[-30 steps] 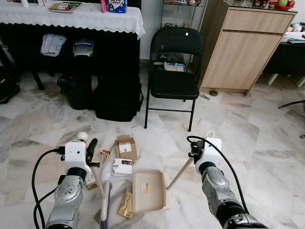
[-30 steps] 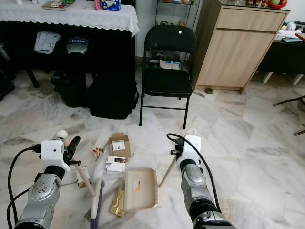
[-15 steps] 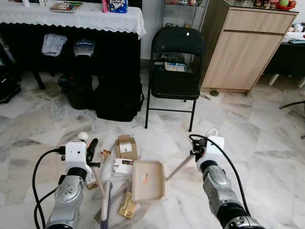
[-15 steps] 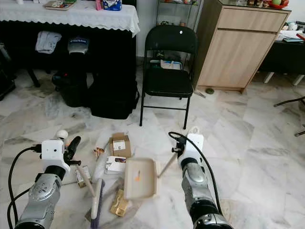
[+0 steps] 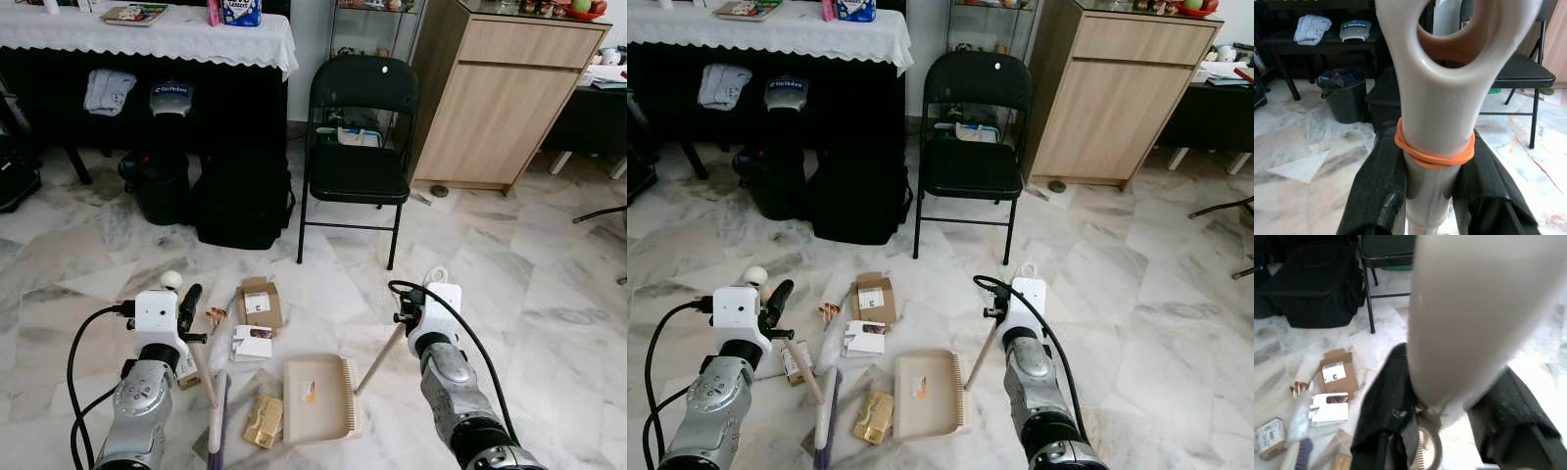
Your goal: Sweep floor
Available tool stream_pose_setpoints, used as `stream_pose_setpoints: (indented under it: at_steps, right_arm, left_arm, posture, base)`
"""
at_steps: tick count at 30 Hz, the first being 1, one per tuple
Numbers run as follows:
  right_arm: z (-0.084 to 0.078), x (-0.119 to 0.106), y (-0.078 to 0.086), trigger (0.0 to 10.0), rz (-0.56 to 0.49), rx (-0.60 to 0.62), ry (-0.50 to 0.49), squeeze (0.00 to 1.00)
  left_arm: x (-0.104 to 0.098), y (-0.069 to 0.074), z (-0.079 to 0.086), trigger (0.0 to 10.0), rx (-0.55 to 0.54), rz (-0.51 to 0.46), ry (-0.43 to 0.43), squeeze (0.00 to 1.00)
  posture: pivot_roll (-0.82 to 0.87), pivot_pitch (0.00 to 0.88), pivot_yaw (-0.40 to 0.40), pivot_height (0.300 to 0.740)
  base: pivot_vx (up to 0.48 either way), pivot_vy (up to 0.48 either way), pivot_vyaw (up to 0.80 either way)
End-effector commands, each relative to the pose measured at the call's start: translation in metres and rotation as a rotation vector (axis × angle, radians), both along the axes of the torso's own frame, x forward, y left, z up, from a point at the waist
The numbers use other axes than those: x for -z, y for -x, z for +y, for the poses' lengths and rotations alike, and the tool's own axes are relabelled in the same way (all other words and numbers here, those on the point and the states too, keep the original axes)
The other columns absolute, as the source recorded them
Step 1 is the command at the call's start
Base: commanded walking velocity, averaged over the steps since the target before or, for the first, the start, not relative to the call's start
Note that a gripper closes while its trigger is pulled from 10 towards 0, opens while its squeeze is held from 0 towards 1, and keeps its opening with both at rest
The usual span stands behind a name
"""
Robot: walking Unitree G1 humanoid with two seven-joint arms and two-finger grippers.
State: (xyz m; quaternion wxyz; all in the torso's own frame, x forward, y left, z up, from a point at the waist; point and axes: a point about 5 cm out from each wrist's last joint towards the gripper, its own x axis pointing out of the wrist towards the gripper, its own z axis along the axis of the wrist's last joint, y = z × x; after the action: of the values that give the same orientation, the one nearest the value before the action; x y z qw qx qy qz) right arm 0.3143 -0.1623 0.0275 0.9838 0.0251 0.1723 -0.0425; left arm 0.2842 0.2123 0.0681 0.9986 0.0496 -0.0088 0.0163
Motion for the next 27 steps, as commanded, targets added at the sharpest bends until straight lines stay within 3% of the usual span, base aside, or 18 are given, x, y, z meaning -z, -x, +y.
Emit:
stream_pose_setpoints:
  at_steps: [1,27]
  right_arm:
    - [-0.007,-0.003,-0.002,10.0,0.004,0.022,0.036,0.0]
    - [0.006,0.003,0.0,10.0,0.023,-0.032,0.002,0.0]
  left_arm:
    - [0.001,0.001,-0.003,10.0,0.007,0.007,-0.004,0.0]
    - [0.002,0.002,-0.003,10.0,0.013,0.012,-0.006,0.0]
  posture:
    - [0.06,0.043,-0.084,0.74]
    - [0.07,0.048,-0.081,0.74]
  base:
    - [0.0,0.0,0.0]
    - [0.0,0.0,0.0]
